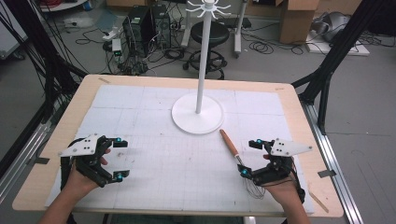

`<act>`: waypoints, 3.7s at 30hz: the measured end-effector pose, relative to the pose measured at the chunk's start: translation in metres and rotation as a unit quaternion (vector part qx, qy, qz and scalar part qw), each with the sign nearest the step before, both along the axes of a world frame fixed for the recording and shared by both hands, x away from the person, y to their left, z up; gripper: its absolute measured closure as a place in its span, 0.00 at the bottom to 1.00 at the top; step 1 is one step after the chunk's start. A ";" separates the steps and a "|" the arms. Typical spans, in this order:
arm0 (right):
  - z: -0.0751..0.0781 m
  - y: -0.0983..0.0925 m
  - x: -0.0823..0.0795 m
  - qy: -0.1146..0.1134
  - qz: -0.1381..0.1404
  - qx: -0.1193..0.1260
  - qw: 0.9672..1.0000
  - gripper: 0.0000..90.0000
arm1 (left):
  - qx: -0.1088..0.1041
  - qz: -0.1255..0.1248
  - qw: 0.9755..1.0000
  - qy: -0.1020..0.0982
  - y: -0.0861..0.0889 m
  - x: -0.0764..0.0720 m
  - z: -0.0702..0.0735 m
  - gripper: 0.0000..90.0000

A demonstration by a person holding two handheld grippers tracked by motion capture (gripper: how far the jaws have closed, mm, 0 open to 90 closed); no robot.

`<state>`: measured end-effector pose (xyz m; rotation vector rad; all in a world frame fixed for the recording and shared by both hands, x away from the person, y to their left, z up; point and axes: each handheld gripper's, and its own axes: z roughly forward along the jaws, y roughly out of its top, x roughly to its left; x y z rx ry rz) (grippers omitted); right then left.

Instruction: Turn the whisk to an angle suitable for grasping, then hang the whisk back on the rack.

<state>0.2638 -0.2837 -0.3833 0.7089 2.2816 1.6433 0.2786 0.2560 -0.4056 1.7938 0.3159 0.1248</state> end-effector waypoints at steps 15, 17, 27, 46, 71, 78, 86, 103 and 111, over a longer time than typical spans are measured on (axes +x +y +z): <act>0.002 0.000 -0.004 -0.006 -0.016 -0.005 1.000 0.04 | 0.000 0.007 1.000 0.000 0.002 0.000 -0.001 0.02; 0.002 -0.001 -0.003 -0.006 -0.017 -0.007 1.000 0.04 | 0.003 0.007 1.000 -0.001 0.002 0.000 -0.001 0.02; 0.001 0.004 0.000 0.003 -0.021 -0.012 1.000 0.05 | 0.006 0.004 1.000 -0.003 0.002 -0.001 0.000 0.02; 0.008 0.009 0.024 0.025 -0.067 -0.038 0.997 0.05 | 0.006 0.008 1.000 -0.003 0.006 0.001 -0.002 0.02; -0.005 0.033 0.089 0.121 -0.107 -0.158 0.974 0.05 | 0.014 0.005 1.000 -0.009 0.003 -0.003 -0.001 0.02; -0.014 0.038 0.100 0.164 -0.121 -0.207 0.957 0.05 | 0.019 0.004 1.000 -0.010 0.000 -0.004 0.000 0.02; -0.024 0.042 0.103 0.191 -0.123 -0.238 0.944 0.13 | 0.022 0.005 1.000 -0.010 -0.001 -0.002 -0.001 0.02; -0.033 0.046 0.104 0.227 -0.118 -0.283 0.924 0.31 | 0.024 0.005 1.000 -0.011 -0.002 -0.002 -0.001 0.02; -0.035 0.054 0.101 0.233 -0.106 -0.312 0.915 0.41 | 0.026 0.004 1.000 -0.012 -0.002 -0.002 -0.001 0.02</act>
